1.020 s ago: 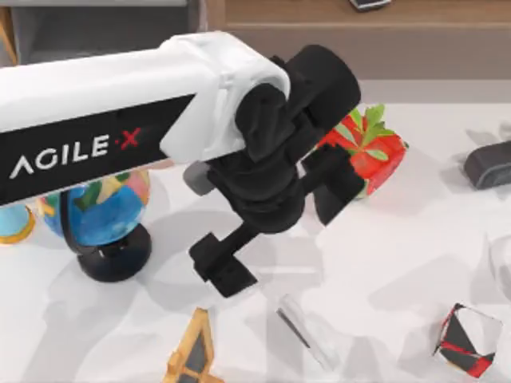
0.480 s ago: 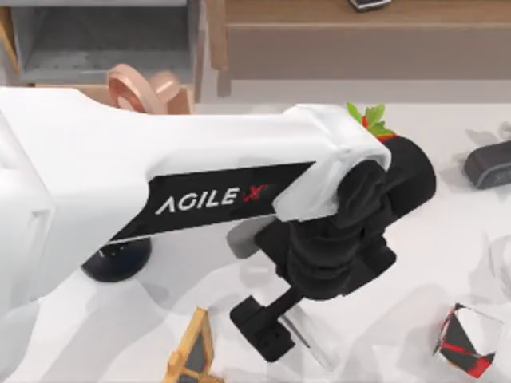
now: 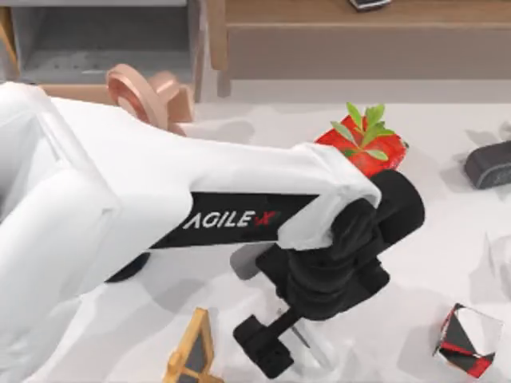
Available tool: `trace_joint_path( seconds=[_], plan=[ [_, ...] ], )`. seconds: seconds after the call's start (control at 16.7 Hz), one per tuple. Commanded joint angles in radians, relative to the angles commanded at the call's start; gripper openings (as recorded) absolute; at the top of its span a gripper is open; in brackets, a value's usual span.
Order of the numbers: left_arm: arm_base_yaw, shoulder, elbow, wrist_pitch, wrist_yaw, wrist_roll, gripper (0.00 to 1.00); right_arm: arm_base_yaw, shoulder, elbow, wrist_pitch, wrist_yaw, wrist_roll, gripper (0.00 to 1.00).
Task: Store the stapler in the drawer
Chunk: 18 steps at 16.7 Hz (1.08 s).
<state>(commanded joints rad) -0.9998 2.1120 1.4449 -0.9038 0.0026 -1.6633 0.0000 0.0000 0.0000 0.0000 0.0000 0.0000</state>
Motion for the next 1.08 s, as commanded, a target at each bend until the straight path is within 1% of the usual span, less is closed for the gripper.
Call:
trace_joint_path(
  seconds=[0.3, 1.08],
  plan=[
    [0.000, 0.007, -0.010, 0.014, 0.000, 0.000, 1.00, 0.000, 0.000, 0.000, 0.000, 0.000, 0.000, 1.00],
    [0.000, 0.007, -0.010, 0.014, 0.000, 0.000, 0.02, 0.000, 0.000, 0.000, 0.000, 0.000, 0.000, 1.00]
  ],
)
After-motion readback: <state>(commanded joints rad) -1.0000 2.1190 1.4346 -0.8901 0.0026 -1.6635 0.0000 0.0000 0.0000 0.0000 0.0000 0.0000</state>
